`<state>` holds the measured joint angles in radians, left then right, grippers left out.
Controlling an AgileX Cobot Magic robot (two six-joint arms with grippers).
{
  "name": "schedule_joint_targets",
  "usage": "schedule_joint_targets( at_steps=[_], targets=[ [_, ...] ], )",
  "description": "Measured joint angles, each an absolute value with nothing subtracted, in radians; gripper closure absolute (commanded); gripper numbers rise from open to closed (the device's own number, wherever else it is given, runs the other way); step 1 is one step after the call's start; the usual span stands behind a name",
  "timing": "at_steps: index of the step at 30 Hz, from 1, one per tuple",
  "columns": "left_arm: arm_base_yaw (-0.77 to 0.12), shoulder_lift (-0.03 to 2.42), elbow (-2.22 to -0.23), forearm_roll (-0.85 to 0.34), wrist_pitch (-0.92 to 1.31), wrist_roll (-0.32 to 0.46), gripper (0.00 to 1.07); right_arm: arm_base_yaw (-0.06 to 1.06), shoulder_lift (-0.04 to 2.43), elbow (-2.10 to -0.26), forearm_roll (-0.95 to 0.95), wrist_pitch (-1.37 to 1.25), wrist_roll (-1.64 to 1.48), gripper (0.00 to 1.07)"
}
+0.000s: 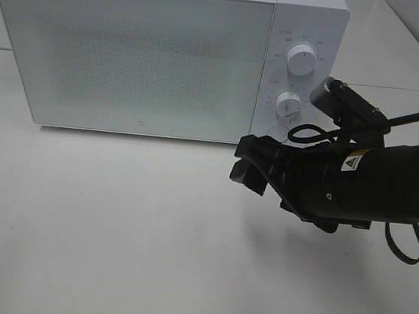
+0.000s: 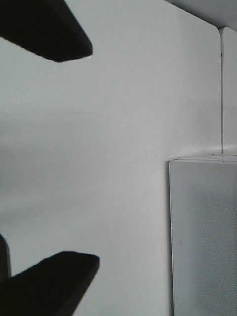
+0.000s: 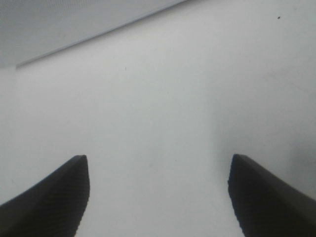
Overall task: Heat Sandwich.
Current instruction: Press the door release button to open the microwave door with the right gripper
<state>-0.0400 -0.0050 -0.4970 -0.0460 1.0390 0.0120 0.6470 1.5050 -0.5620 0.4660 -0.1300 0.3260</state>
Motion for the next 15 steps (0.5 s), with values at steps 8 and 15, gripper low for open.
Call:
schedule_joint_targets(
  at_steps=[8, 15],
  targets=[
    [-0.04, -0.005, -0.497, -0.046, 1.039, 0.012, 0.02, 0.647, 1.419, -0.606, 0.462, 0.168, 0.055, 0.31],
    [-0.04, -0.005, -0.497, -0.046, 1.039, 0.012, 0.02, 0.647, 1.341, -0.629, 0.39, 0.38, -0.083, 0.31]
  ],
)
